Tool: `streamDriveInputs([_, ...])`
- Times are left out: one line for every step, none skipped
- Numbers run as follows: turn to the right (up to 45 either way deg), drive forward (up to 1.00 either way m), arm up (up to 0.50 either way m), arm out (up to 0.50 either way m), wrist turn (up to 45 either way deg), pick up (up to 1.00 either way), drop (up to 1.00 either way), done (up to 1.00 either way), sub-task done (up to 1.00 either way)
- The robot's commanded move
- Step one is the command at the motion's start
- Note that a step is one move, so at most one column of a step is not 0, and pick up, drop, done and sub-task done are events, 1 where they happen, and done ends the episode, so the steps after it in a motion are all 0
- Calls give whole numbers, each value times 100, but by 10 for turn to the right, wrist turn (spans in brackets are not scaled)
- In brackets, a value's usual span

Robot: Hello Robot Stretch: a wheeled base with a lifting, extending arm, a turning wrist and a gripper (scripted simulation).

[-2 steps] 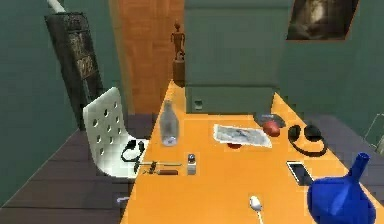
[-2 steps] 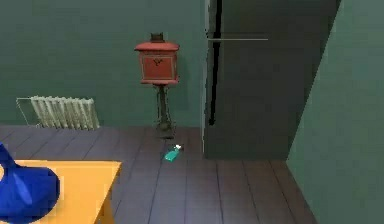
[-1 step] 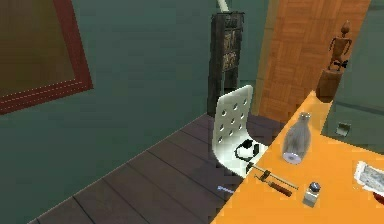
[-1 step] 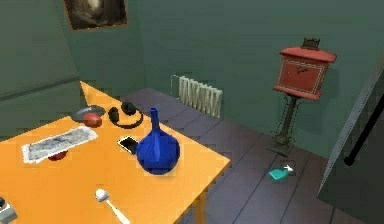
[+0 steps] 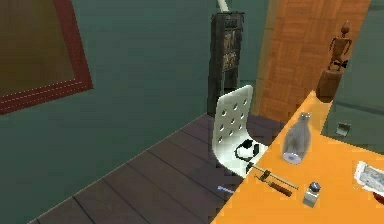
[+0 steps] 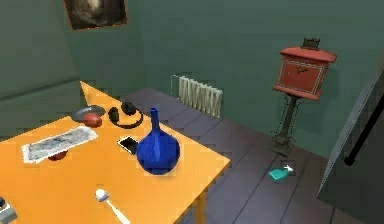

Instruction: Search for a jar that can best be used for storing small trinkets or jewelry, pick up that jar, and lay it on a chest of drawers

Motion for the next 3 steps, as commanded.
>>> streamDriveInputs([0, 0, 38, 0, 0, 0, 0, 0, 0])
streamDriveInputs([0, 0, 0, 28, 0, 0, 0, 0, 0])
streamDriveInputs([0, 0, 0, 0, 450, 0, 0, 0, 0])
